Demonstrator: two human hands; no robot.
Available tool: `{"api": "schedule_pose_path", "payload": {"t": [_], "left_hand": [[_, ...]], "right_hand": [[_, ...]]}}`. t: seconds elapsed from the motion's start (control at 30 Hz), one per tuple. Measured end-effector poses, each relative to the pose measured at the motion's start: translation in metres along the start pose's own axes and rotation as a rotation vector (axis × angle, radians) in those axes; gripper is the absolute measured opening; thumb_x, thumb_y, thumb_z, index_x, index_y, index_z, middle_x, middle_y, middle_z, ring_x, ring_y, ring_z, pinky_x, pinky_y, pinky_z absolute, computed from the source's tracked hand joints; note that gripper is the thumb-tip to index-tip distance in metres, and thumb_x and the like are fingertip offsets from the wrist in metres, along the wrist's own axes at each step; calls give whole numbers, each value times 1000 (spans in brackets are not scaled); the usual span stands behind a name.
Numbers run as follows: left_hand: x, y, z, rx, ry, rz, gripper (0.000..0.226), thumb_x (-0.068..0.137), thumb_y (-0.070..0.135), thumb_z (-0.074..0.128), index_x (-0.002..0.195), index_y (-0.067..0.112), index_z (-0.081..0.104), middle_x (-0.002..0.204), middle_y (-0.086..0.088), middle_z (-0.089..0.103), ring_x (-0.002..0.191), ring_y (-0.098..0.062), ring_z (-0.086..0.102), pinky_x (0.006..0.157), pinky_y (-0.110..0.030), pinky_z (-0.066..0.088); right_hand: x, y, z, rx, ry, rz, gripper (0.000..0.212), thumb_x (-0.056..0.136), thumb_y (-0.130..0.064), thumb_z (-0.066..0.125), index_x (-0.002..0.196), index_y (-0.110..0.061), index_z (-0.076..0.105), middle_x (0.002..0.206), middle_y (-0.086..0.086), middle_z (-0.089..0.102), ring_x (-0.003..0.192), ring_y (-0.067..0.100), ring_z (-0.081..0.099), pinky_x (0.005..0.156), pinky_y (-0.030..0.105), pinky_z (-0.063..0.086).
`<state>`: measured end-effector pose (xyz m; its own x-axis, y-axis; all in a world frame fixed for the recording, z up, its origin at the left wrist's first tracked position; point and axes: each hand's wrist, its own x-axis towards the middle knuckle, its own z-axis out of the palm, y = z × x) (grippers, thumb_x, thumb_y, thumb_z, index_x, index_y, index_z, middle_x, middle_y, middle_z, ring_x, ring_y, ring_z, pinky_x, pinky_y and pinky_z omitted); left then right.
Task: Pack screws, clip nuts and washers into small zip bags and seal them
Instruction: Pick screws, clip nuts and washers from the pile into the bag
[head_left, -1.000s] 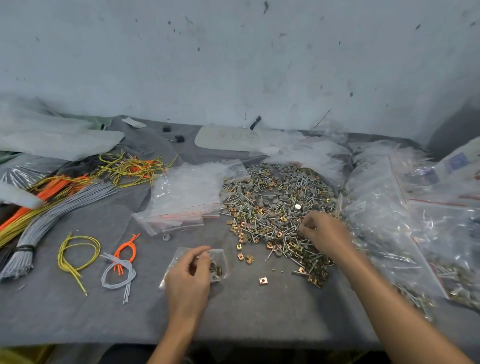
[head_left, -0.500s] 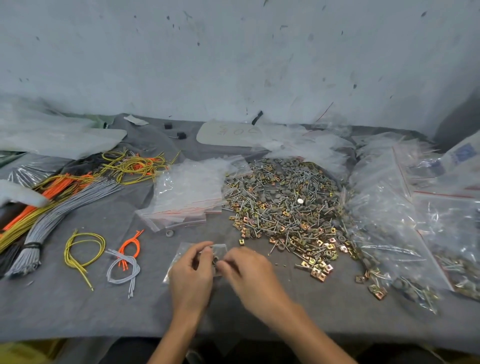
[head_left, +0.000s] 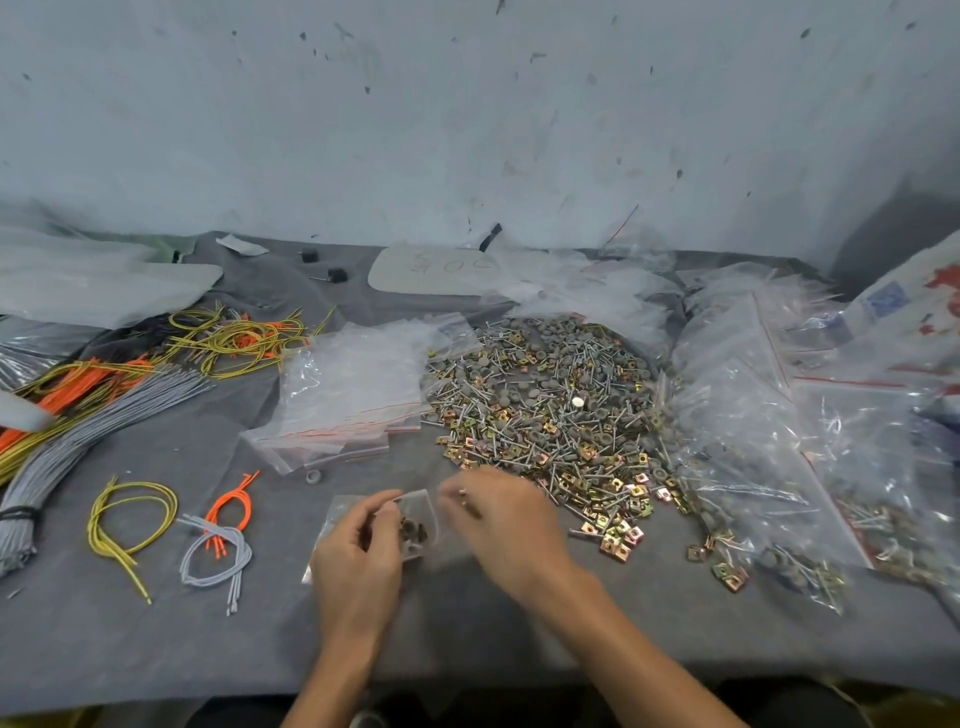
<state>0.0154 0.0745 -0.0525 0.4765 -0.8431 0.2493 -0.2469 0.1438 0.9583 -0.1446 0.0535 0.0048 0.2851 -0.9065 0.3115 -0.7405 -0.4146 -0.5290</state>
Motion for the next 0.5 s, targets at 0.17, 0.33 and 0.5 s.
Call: {"api": "schedule_pose_path", "payload": {"t": [0.17, 0.33, 0.5], "left_hand": [[0, -1, 1, -8, -1, -14, 22, 83, 32, 56, 89, 28, 77, 90, 18, 73, 85, -1, 67, 72, -16, 49], [0, 0, 2, -11, 2, -17, 22, 83, 33, 56, 89, 27, 77, 89, 19, 73, 86, -1, 67, 71, -12, 48], [-1, 3, 1, -6, 7, -20, 22, 83, 32, 56, 89, 27, 77, 88, 21, 73, 85, 1, 67, 71, -10, 47]], "right_hand": [[34, 71, -46, -136, 100, 250, 10, 99, -32, 59, 97, -29, 69, 93, -11, 67, 80, 9, 62, 72, 35, 54], [52, 135, -70, -248, 43, 404, 14, 102, -22, 55, 104, -24, 69, 98, -5, 69, 71, 8, 64, 64, 32, 57], [61, 149, -65, -327, -123, 344, 28, 102, -22, 56, 128, -22, 65, 115, 0, 71, 84, 15, 65, 81, 37, 58]]}}
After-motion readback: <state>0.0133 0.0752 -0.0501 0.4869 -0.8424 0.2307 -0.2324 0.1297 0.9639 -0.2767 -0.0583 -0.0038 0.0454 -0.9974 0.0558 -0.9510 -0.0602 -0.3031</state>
